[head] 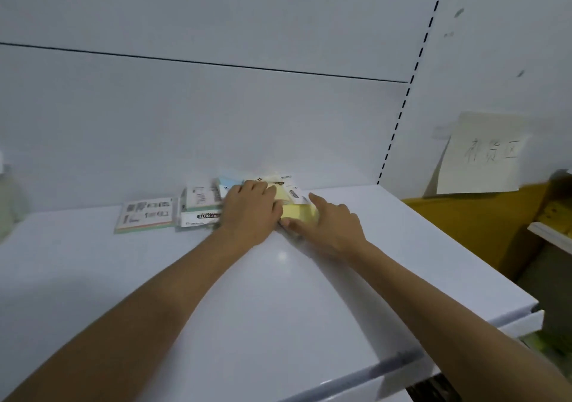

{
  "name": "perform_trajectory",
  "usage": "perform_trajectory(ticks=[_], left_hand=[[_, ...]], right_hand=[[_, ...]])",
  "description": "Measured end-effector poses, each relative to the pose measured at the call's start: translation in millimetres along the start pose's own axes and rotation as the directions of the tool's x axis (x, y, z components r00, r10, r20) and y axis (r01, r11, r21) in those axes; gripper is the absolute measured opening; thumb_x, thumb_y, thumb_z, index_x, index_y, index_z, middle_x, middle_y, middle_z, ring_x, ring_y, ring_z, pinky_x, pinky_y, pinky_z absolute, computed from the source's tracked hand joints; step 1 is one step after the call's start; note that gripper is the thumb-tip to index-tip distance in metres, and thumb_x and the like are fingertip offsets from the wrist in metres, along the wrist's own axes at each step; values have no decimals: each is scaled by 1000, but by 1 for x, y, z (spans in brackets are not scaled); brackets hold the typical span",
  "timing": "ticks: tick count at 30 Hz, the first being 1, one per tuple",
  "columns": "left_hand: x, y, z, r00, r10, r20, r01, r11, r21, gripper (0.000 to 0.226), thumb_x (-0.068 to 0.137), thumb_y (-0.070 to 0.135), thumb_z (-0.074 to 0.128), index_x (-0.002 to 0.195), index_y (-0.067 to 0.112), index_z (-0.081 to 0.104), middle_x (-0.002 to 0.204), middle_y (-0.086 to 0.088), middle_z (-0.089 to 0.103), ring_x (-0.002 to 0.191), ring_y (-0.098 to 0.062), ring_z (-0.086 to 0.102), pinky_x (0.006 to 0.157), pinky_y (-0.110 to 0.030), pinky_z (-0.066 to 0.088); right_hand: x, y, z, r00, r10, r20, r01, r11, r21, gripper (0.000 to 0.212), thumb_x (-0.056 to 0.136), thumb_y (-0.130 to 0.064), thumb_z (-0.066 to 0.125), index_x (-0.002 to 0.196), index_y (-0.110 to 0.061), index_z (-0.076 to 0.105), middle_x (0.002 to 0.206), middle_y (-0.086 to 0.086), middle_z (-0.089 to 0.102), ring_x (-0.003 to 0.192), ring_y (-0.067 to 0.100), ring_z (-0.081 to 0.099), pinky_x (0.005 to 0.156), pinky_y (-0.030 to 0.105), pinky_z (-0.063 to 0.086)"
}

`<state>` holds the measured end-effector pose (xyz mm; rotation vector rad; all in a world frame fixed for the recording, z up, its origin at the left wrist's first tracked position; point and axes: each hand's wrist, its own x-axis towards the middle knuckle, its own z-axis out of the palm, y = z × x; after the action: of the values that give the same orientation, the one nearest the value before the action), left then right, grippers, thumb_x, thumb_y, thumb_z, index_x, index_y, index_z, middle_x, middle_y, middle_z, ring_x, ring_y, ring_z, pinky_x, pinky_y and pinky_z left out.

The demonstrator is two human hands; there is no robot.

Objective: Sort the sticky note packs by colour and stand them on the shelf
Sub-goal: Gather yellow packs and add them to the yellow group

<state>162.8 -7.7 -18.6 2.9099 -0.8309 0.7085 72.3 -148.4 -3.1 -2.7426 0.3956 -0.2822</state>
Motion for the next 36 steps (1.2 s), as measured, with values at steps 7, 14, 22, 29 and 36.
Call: perform_trajectory(ticks=[7, 14, 22, 29, 36], left_hand=[[-1, -2, 7, 989, -7, -148, -6, 996, -85, 53, 88, 47, 28, 106, 17, 68, 114, -2, 69, 108, -24, 61, 86, -38, 45], [0, -1, 5, 984, -79, -162, 48, 982, -185, 48, 82, 56, 41, 107, 25, 69, 115, 7, 68, 110, -16, 60, 89, -32, 43], [-2, 12, -6, 984, -158, -82, 147, 982, -121, 49, 73, 42, 42, 110, 22, 67, 117, 4, 68, 112, -19, 60, 91, -33, 43], [-20, 45, -33, 958, -180, -225, 200, 977, 71, 36, 88, 34, 37, 100, 17, 66, 91, -4, 71, 83, -30, 66, 71, -34, 43], [-66, 68, -79, 645, -754, -120, 500, 536, -680, 28, 95, 34, 50, 94, 9, 62, 95, -7, 70, 86, -24, 67, 74, -46, 56]], right_hand=[[45, 0, -12, 964, -91, 250, 47, 983, 177, 82, 61, -63, 74, 124, -20, 44, 116, -3, 53, 107, 17, 51, 84, 29, 41], [79, 52, -17, 907, -225, 355, -136, 641, 755, 63, 70, -22, 82, 125, -10, 52, 97, 1, 70, 77, 11, 70, 66, 24, 55], [94, 76, -12, 942, -210, 262, -225, 185, 957, 31, 84, -17, 68, 111, -8, 56, 98, 10, 64, 78, 20, 64, 71, 34, 54], [93, 78, -16, 941, -220, 257, -254, 44, 966, 18, 86, -13, 60, 96, -23, 48, 94, 1, 64, 74, 18, 62, 61, 29, 51], [85, 74, -22, 957, -155, 245, -247, 9, 969, 22, 85, -16, 63, 100, -26, 51, 107, 5, 67, 81, 19, 65, 68, 34, 53]])
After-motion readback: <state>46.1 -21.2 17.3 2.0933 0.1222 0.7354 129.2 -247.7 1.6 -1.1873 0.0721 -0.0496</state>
